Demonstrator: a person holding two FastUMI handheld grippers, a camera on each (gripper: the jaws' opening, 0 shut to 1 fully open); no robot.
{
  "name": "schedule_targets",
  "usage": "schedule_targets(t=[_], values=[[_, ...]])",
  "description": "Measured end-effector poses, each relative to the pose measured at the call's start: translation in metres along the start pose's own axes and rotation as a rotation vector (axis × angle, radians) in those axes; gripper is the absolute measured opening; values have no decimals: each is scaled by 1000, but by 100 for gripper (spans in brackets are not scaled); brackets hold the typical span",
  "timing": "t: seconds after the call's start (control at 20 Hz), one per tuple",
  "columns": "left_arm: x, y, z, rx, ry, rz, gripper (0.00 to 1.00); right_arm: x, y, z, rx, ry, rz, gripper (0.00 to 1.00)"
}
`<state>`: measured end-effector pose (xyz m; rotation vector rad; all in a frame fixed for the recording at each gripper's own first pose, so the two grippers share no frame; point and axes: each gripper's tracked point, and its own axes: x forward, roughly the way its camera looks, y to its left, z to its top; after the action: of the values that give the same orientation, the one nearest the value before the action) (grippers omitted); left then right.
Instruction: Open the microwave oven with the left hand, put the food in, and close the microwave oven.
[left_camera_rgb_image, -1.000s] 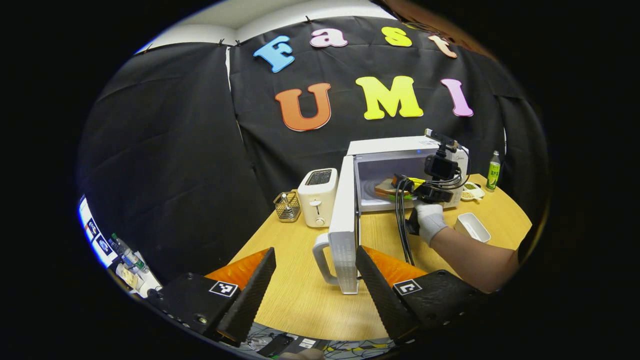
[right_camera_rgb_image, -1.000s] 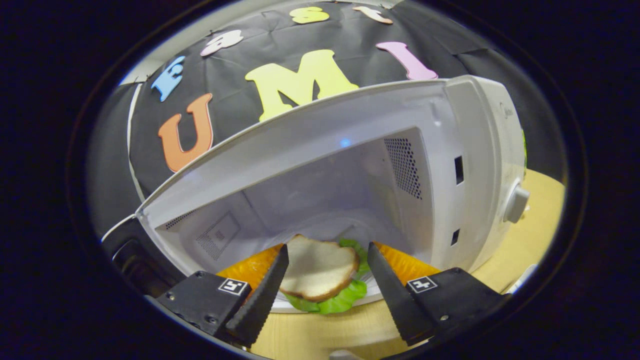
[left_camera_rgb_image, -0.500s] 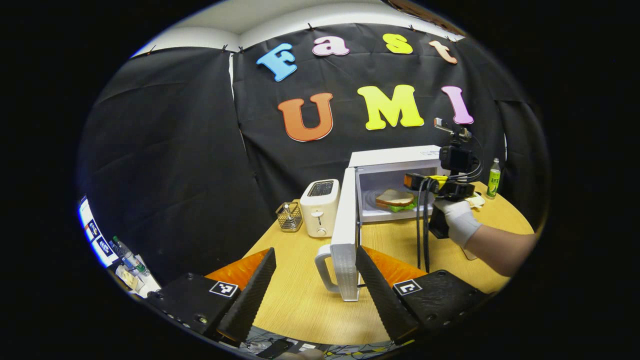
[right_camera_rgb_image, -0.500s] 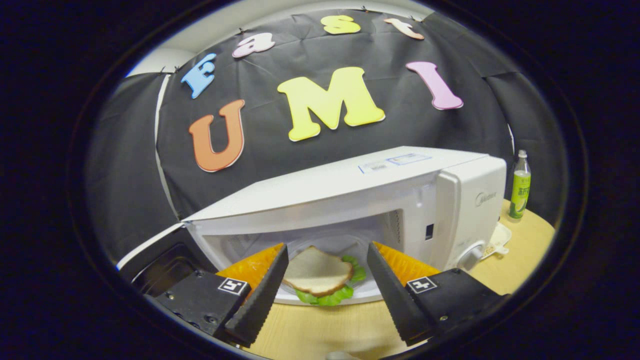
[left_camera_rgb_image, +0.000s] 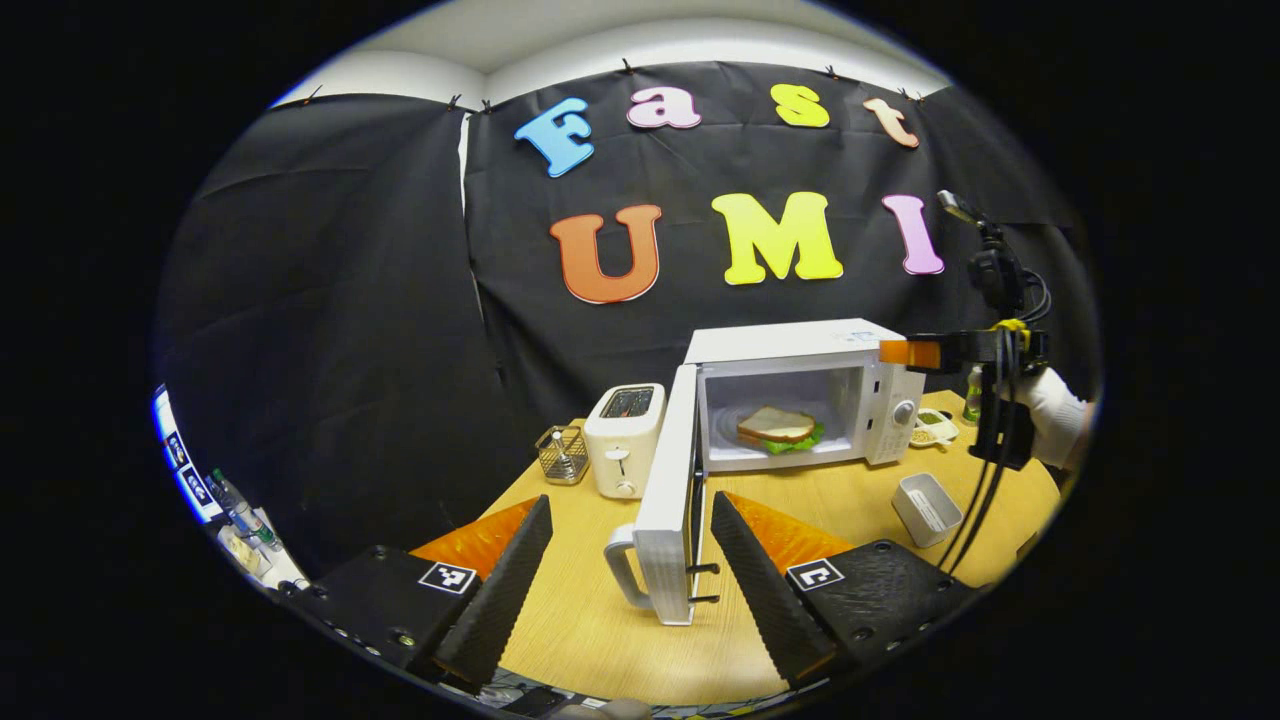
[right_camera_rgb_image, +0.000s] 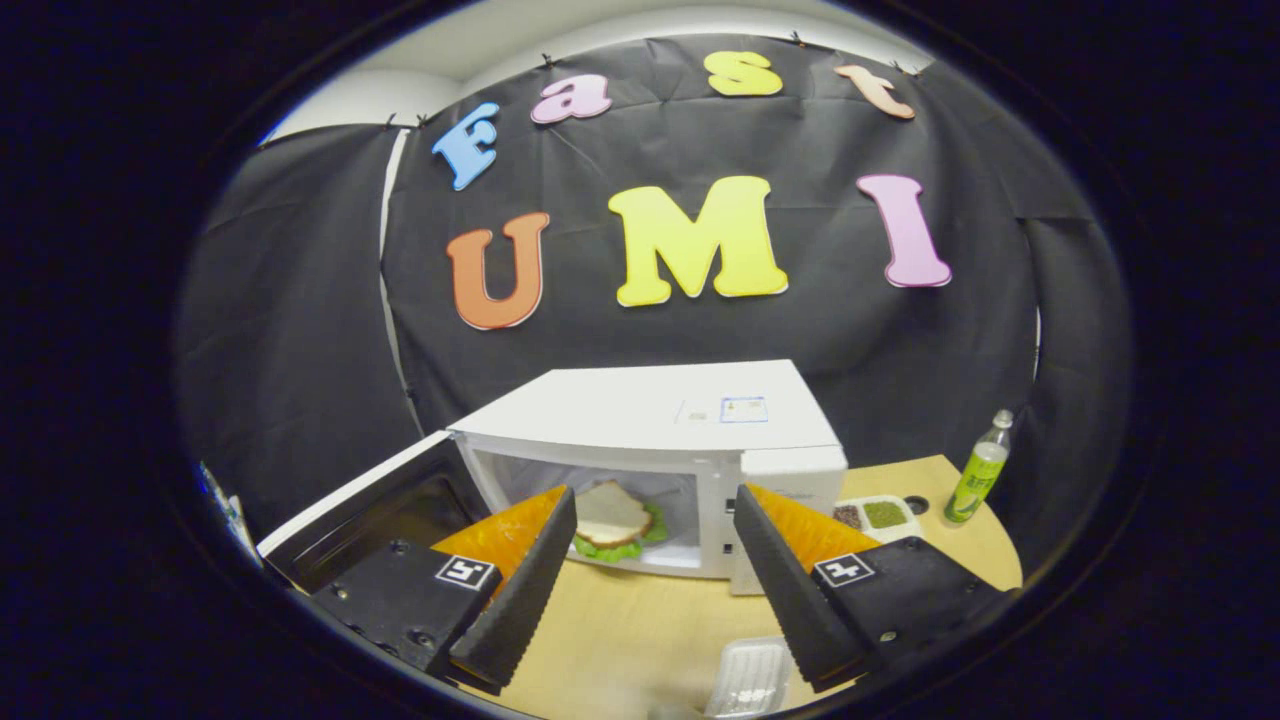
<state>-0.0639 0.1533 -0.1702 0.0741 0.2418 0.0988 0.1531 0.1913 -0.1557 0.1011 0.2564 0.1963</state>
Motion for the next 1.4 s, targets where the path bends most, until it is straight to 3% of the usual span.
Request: schedule_targets(t=[0.05, 0.1, 0.15, 0.2, 0.25, 0.3, 0.35, 0.4, 0.45, 0.5, 0.55, 0.6, 0.65, 0.8, 0.85, 0.9, 0.95, 1.0, 1.05, 1.1, 1.15, 1.4], values=[[2, -2, 7, 2, -17, -4, 97, -14, -10, 3, -14, 6, -5, 100], [4, -2, 14, 5, -33, -6, 97, -28, -23, 5, -31, 14, -19, 100], [7, -2, 21, 10, -54, -4, 97, -40, -32, 9, -47, 11, -24, 91], [10, -1, 28, 15, -68, -3, 97, -52, -43, 12, -56, 12, -40, 92], [14, 0, 33, 16, -78, 0, 96, -64, -52, 16, -59, 13, -51, 100], [18, 2, 36, 13, -85, 3, 96, -75, -60, 21, -58, 11, -65, 100], [21, 2, 40, 7, -92, -3, 97, -86, -68, 27, -60, 5, -78, 92], [21, 3, 45, 4, -101, -1, 97, -95, -77, 32, -66, -7, -94, 100], [23, 5, 50, 5, -109, 1, 96, -103, -85, 38, -76, -17, -112, 91], [26, 6, 53, 9, -115, 1, 97, -113, -92, 42, -80, -22, -128, 92], [29, 7, 56, 13, -121, 1, 97, -119, -98, 45, -75, -29, -138, 100], [32, 9, 58, 18, -126, 1, 97, -125, -103, 49, -71, -33, -148, 100], [34, 11, 60, 25, -131, 4, 96, -130, -108, 50, -67, -36, -158, 92], [41, 17, 56, 18, -126, 9, 90, -142, -113, 49, -48, -27, -169, 92], [44, 18, 53, 11, -118, 2, 77, -145, -114, 47, -44, -22, -168, 92], [47, 15, 49, 5, -108, -8, 63, -146, -114, 45, -40, -14, -169, 100], [50, 16, 44, 2, -95, -9, 65, -150, -115, 43, -34, -10, -172, 100], [54, 23, 38, 4, -93, 12, 60, -151, -115, 42, -25, -3, -174, 100], [57, 30, 32, 4, -85, 30, 22, -153, -116, 39, -16, 6, -177, 92], [59, 35, 26, 4, -72, 39, 16, -153, -117, 36, -7, 15, -181, 92], [63, 39, 15, -1, -57, 46, 4, -155, -118, 35, 1, 23, -185, 100], [82, 44, -28, -6, 3, 16, 0, -164, -122, 27, 34, 43, -221, 100]])
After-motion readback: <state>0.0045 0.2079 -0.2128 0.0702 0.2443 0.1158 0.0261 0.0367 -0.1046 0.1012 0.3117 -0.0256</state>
